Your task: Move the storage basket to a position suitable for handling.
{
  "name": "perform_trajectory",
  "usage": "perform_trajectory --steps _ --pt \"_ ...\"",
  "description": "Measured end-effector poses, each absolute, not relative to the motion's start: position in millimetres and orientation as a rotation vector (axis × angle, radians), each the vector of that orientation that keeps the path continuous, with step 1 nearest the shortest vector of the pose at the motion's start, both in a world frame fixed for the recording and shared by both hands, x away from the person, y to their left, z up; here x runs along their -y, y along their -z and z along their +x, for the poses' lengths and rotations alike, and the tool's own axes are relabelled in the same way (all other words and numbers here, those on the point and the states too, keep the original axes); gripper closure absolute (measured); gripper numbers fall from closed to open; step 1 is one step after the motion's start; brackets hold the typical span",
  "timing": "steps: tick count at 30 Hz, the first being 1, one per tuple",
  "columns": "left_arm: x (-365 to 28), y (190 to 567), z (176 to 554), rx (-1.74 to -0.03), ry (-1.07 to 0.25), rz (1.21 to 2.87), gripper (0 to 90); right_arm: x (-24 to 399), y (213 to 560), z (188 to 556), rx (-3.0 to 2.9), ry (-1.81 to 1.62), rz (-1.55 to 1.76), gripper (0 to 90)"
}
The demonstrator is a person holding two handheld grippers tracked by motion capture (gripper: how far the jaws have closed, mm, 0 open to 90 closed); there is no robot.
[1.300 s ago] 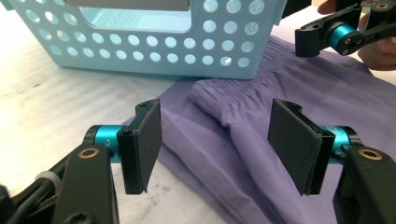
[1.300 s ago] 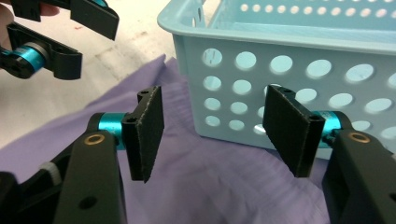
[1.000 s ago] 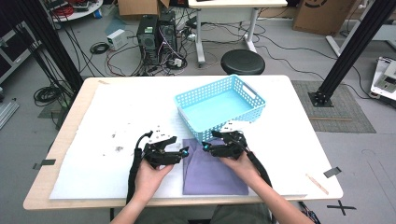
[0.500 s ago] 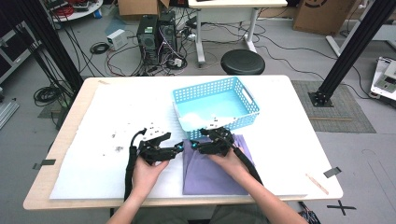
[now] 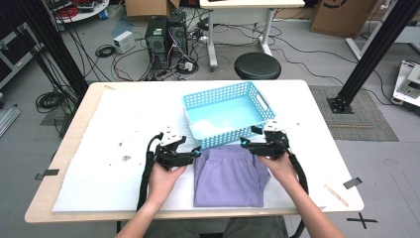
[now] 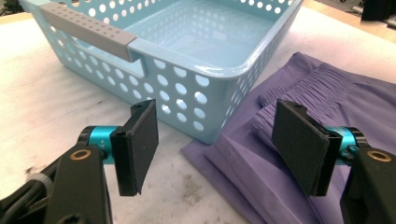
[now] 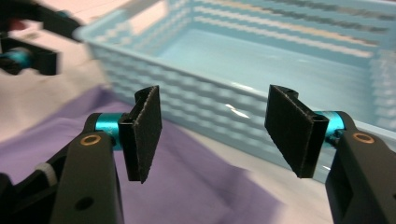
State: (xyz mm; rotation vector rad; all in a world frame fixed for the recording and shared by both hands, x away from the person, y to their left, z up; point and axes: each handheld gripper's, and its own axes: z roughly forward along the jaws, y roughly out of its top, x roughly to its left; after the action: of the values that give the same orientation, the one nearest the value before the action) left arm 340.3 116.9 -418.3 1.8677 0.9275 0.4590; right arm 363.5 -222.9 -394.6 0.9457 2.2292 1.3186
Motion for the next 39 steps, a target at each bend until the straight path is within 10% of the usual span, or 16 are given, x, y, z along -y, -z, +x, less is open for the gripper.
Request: perform_trajectory --steps 13,39 --pt "-101.2 423.7 360.1 -0.947 -0.461 1.878 31.7 307.7 413.3 401.1 -2.087 -1.269 1.127 33.4" --pt "-123.6 432.6 379.8 -0.938 -0.455 1.881 32.8 279.9 429.5 418.5 -2.286 -1.209 1.002 43.5"
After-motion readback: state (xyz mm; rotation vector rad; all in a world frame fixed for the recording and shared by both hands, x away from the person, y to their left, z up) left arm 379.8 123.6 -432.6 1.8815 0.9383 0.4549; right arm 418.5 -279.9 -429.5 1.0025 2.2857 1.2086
